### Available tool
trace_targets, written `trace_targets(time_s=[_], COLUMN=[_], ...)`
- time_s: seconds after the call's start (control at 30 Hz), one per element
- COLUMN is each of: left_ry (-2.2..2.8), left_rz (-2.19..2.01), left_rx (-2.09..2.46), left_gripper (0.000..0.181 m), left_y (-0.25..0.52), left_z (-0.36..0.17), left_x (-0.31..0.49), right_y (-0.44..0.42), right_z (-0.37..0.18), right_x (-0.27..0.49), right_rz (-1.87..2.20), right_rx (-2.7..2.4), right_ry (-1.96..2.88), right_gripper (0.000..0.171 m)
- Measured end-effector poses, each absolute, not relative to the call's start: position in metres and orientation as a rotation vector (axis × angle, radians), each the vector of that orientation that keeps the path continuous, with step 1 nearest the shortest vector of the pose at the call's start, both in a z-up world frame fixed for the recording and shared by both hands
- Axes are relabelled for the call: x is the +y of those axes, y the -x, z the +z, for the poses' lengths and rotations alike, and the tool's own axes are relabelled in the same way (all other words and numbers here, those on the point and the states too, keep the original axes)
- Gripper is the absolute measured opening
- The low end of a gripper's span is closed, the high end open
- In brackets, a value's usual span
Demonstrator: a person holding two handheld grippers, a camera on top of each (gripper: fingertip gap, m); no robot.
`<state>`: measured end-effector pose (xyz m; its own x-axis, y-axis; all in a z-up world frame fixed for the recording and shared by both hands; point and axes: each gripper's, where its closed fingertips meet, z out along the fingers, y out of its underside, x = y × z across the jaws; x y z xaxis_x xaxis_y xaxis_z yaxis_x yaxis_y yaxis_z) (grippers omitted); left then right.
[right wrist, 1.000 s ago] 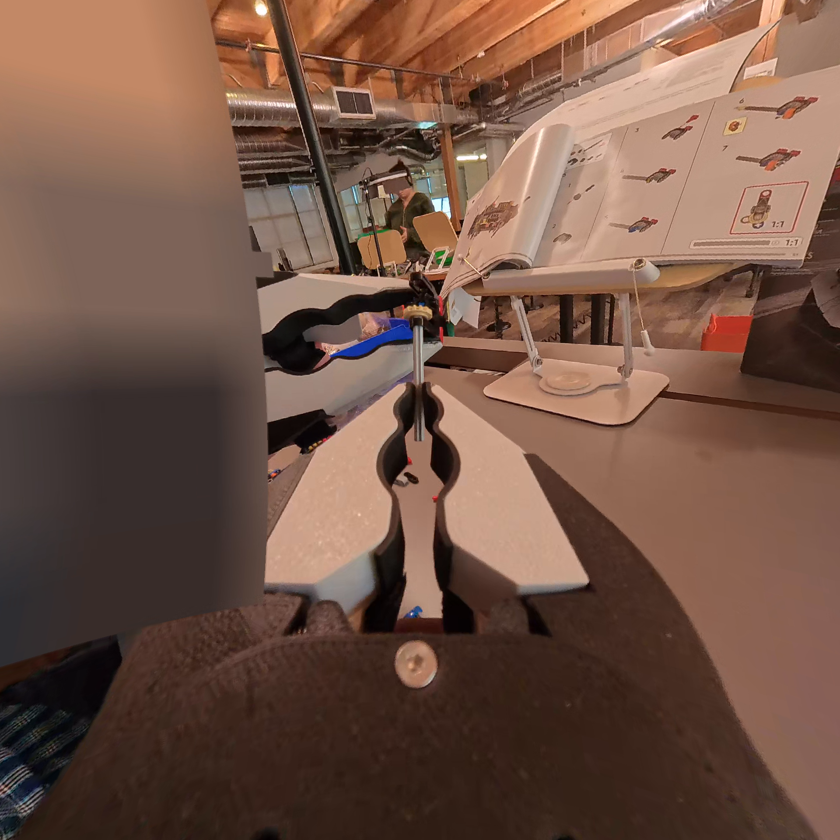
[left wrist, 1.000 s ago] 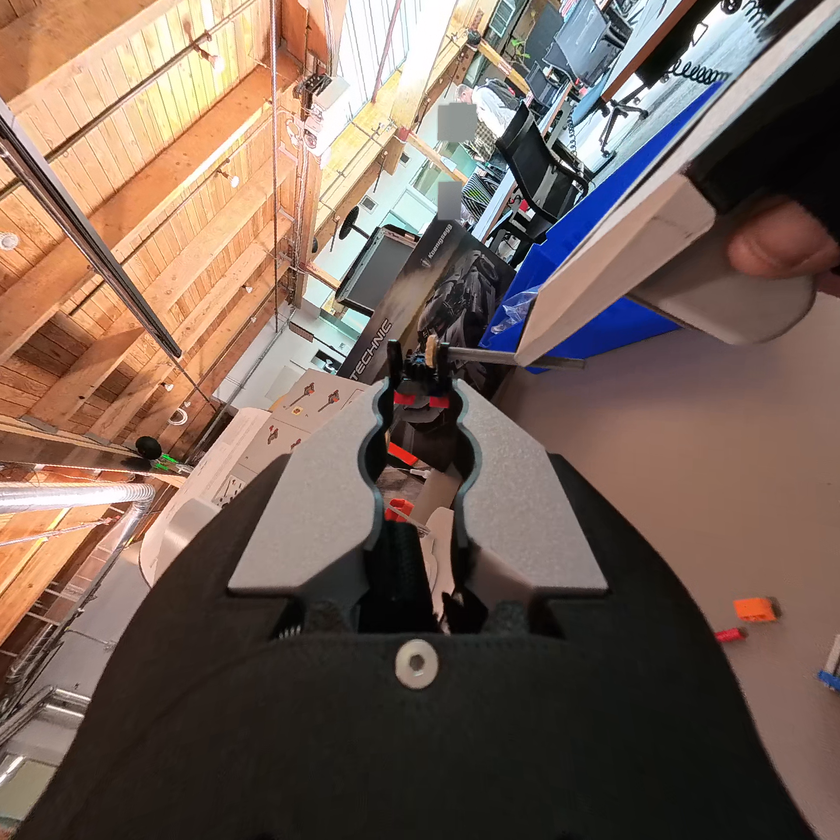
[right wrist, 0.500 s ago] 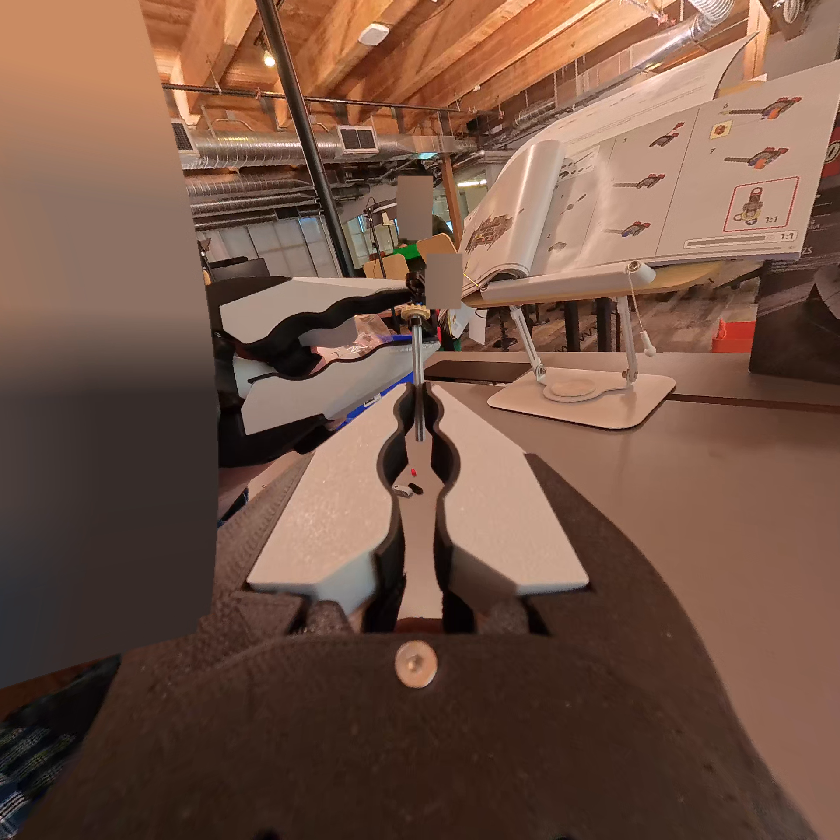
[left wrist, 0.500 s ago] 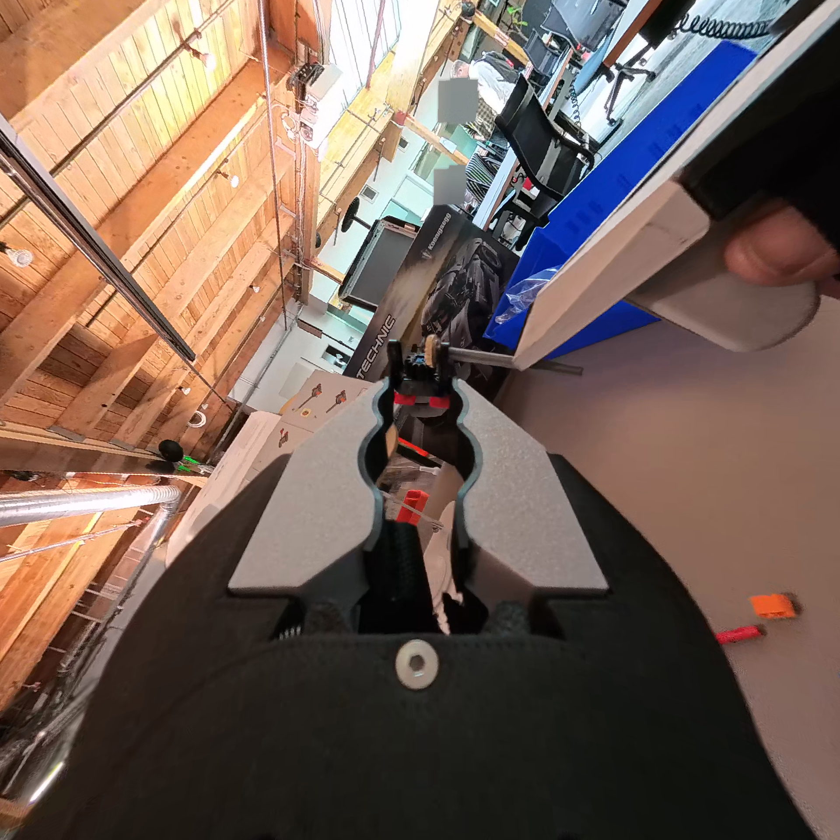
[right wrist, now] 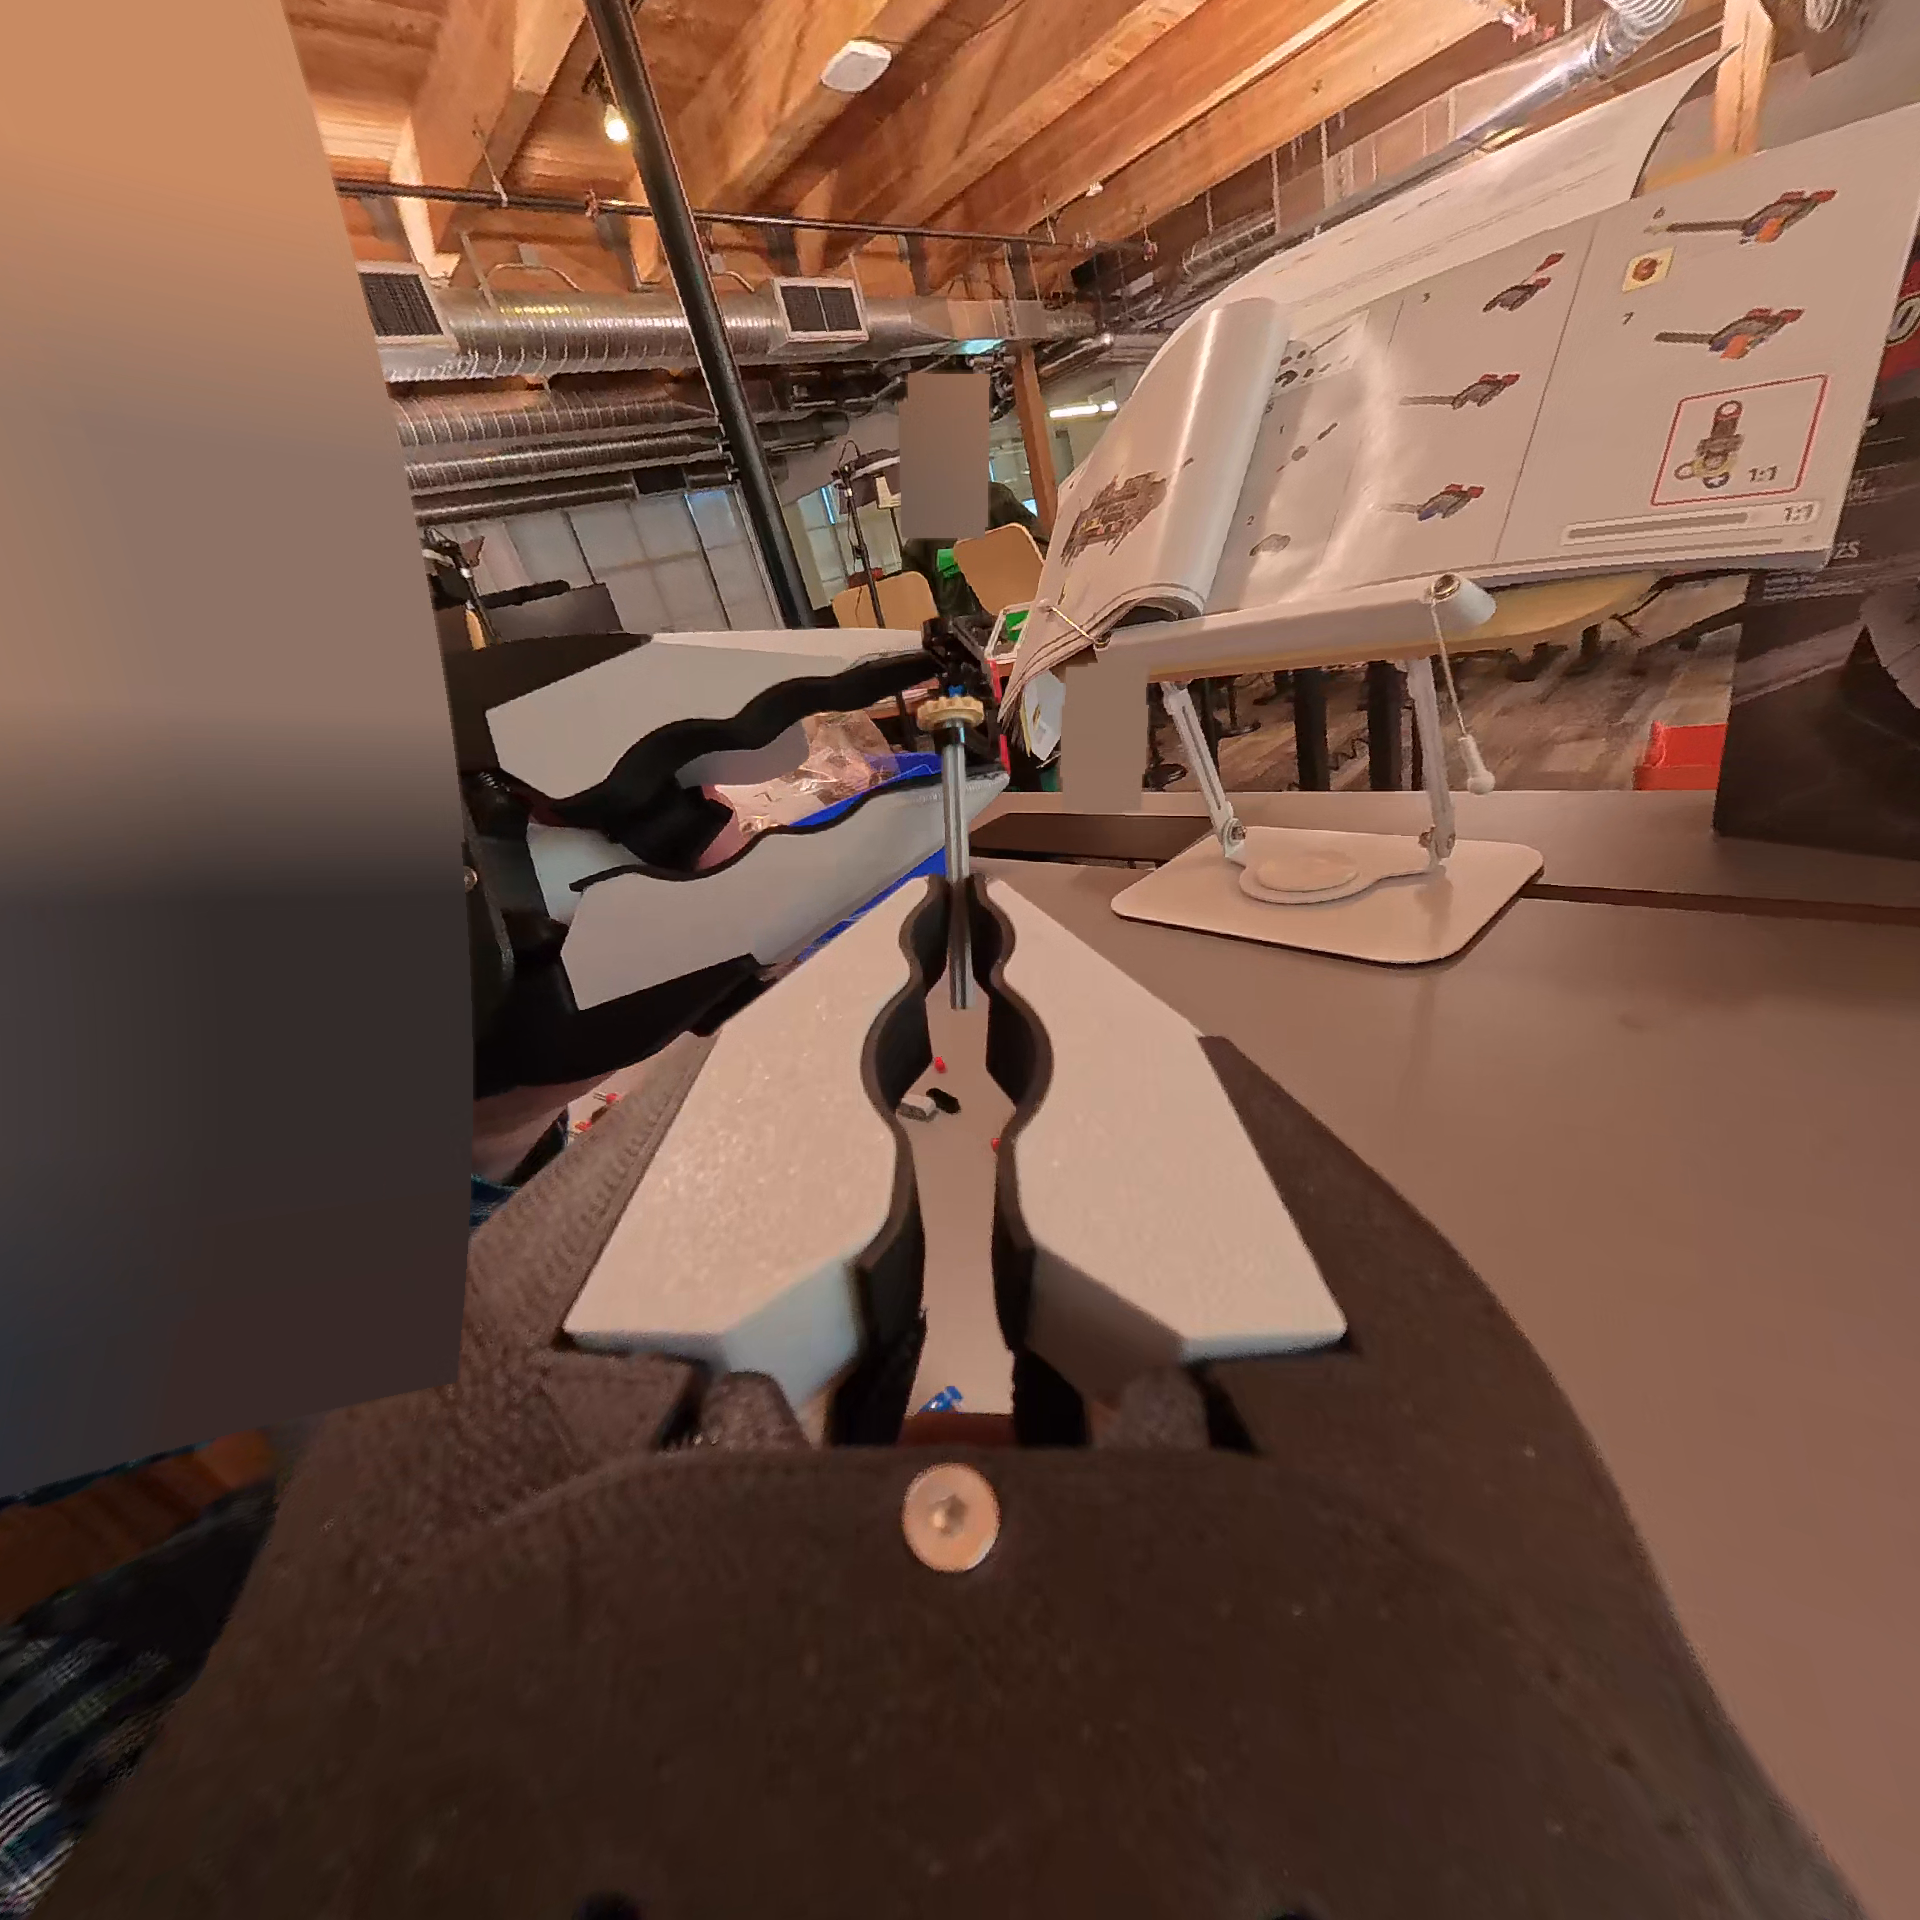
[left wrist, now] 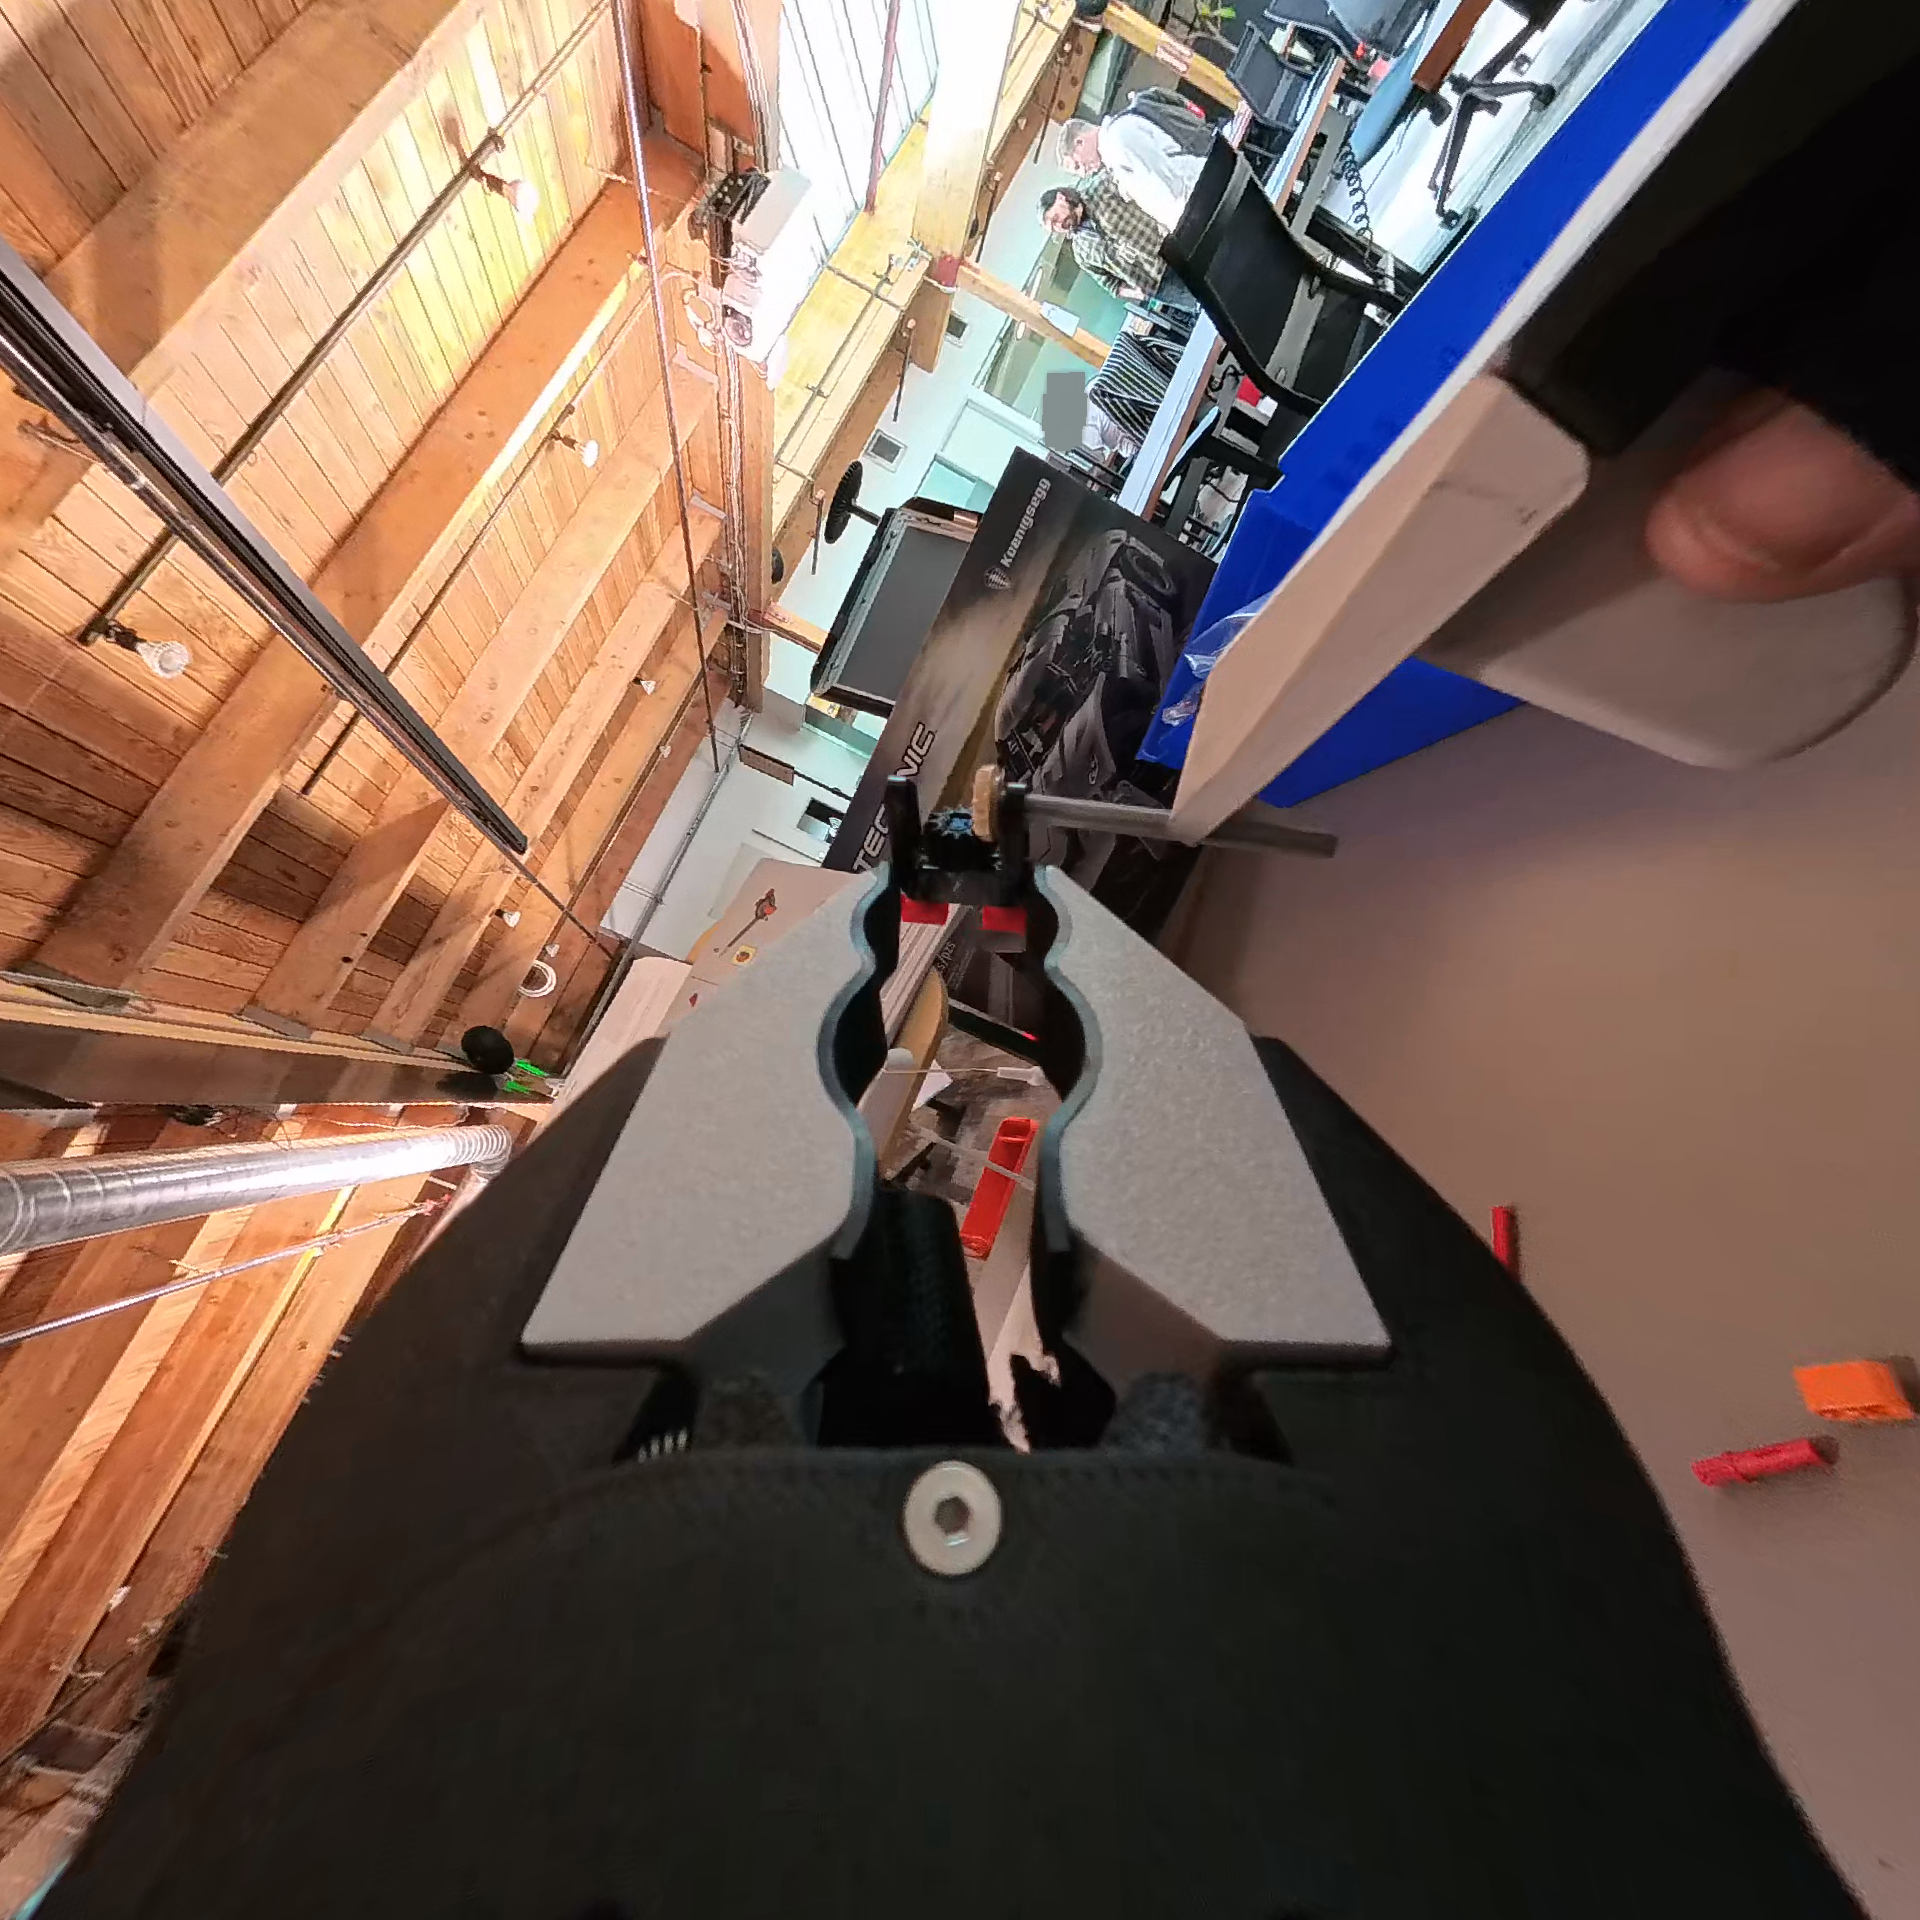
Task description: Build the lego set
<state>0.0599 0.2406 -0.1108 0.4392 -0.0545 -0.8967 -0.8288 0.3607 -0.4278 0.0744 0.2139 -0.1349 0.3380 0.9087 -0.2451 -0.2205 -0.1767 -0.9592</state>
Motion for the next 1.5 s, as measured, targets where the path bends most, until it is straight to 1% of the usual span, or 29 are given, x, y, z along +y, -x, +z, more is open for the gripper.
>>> trace_targets(time_s=[0.47,0.87,1.5], left_ry=[1.027,0.852,0.823], left_rz=[0.746,0.882,0.889], left_rx=[1.097,1.196,1.205], left_gripper=[0.022,0.022,0.022], left_y=[-0.058,-0.063,-0.059], left_z=[-0.124,-0.119,-0.123], left_x=[0.242,0.233,0.231], right_y=[-0.07,-0.068,-0.061], right_z=[-0.152,-0.152,-0.157], right_x=[0.216,0.212,0.215], right_rz=[1.178,1.151,1.208], right_rx=[-0.716,-0.725,-0.692], right_ry=[1.411,1.273,1.276], right_gripper=[0.0,0.0,0.0])
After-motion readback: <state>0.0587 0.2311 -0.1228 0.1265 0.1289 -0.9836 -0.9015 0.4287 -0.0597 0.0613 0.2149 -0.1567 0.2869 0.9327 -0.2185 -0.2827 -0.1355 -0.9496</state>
